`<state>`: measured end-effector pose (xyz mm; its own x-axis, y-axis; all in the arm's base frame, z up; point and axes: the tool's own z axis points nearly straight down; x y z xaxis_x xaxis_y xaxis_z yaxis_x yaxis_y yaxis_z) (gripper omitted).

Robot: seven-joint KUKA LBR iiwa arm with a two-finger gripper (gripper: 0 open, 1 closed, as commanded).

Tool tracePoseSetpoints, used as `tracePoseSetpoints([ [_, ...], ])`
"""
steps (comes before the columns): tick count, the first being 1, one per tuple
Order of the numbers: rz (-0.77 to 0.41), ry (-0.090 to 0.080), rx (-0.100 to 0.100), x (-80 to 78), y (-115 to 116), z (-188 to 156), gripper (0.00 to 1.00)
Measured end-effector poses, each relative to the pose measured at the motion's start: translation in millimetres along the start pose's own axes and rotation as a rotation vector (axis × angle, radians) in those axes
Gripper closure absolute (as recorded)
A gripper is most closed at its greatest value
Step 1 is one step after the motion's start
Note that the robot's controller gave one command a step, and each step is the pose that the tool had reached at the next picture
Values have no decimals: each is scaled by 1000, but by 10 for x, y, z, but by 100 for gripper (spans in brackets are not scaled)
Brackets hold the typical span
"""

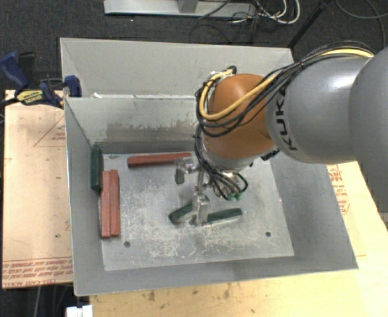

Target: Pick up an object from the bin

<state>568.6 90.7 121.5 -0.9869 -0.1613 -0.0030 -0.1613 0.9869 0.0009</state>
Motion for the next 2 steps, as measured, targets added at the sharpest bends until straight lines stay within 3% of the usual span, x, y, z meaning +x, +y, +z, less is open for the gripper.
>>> tracePoseSetpoints([
  [1,50,1,0,19,-39,352,0],
  [2,-18,3,-1,-5,-61,503,100],
])
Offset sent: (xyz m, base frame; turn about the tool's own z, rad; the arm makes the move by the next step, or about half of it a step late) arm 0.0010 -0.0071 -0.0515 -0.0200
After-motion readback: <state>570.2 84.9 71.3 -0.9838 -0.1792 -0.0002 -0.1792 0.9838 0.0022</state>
